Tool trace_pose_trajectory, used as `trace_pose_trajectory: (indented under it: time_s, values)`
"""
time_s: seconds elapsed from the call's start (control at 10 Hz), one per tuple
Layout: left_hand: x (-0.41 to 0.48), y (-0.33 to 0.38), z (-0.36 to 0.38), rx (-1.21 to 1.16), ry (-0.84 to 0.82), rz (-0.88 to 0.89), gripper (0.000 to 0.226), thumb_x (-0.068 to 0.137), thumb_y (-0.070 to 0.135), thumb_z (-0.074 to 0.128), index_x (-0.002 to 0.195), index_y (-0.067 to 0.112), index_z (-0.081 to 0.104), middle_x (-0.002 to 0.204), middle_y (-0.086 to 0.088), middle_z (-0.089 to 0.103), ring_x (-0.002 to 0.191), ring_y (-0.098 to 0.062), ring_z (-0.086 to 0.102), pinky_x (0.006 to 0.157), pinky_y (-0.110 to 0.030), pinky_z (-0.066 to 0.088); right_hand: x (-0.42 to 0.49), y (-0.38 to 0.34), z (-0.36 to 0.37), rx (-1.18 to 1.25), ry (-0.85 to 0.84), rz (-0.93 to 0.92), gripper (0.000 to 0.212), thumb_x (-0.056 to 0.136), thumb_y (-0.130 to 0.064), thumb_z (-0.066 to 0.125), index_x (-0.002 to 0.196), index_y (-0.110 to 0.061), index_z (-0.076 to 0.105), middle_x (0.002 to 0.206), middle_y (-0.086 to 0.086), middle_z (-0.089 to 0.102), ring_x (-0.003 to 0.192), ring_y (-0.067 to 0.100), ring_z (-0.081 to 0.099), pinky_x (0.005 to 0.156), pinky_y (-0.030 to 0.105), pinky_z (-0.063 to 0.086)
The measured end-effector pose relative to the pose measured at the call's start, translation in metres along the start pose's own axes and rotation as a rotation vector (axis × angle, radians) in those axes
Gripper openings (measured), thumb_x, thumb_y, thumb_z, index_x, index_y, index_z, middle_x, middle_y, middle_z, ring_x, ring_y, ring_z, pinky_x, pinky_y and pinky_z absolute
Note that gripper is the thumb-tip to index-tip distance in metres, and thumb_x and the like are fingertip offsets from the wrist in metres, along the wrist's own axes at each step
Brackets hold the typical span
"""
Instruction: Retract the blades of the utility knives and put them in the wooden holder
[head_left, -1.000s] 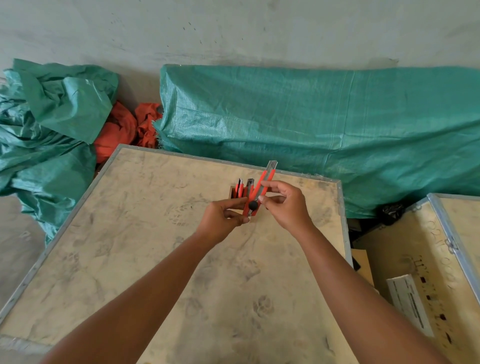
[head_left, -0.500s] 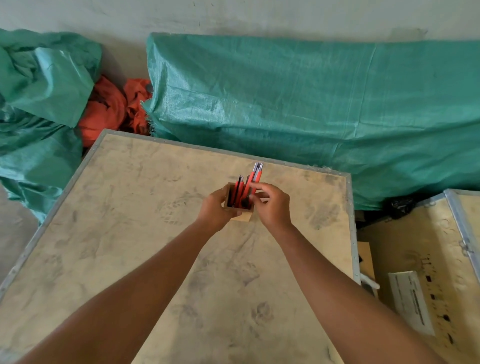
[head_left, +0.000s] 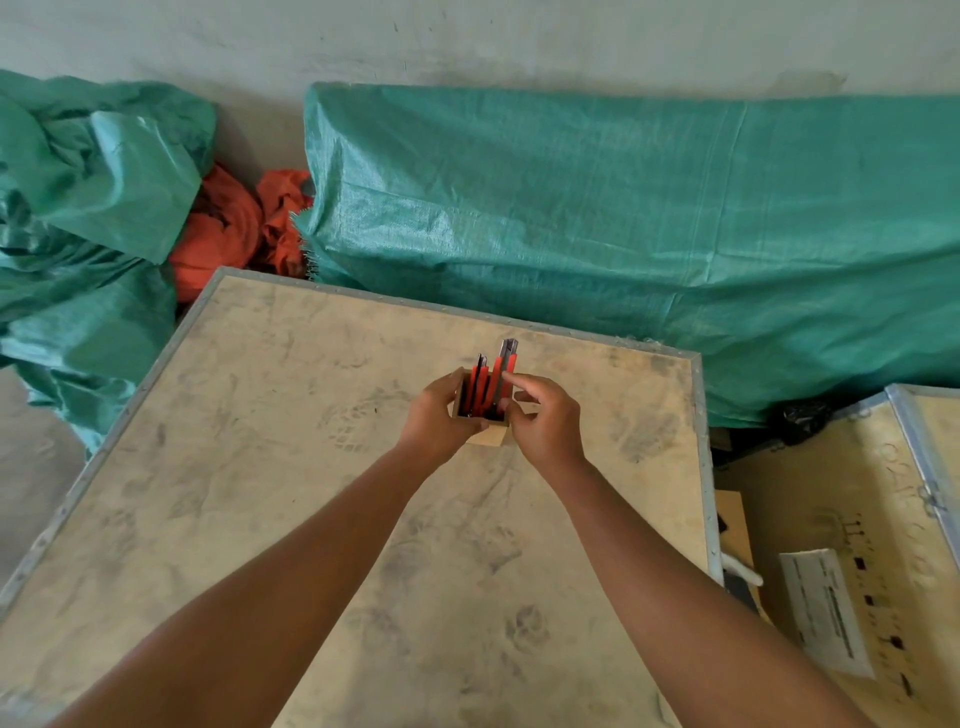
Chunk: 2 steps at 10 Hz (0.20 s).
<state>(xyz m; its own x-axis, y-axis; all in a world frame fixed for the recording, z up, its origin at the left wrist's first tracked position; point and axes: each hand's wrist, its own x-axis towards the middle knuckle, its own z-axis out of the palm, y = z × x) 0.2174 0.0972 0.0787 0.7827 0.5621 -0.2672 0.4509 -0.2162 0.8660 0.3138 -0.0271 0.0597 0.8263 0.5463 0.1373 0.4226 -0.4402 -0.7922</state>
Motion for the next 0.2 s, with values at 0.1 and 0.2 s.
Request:
trace_pose_trajectory:
  time_s: [0.1, 0.2]
  values:
    - [-0.003, 0.005, -0.006, 0.009, 0.043, -0.017, 0.078, 0.075, 0.015, 0.084, 0.143, 0.017, 0.046, 0.145, -0.001, 0.053, 0.132, -0.018, 0.050, 0.107, -0.042, 0.046, 0.001, -0.017, -0.017, 0.066, 0.045, -0.025, 0.038, 0.085, -0.003, 0.077, 0.122, -0.012, 0.073, 0.117, 0.006, 0.075, 0.095, 0.018, 0.073, 0.086, 0.037, 0.062]
    - [-0.013, 0.010, -0.010, 0.050, 0.079, 0.039, 0.077, 0.075, 0.024, 0.084, 0.143, 0.020, 0.048, 0.148, 0.000, 0.050, 0.133, -0.018, 0.049, 0.107, -0.043, 0.047, 0.002, -0.049, -0.048, 0.177, 0.076, -0.034, 0.035, 0.088, -0.014, 0.077, 0.122, -0.016, 0.073, 0.121, 0.000, 0.074, 0.097, 0.009, 0.073, 0.084, 0.008, 0.052]
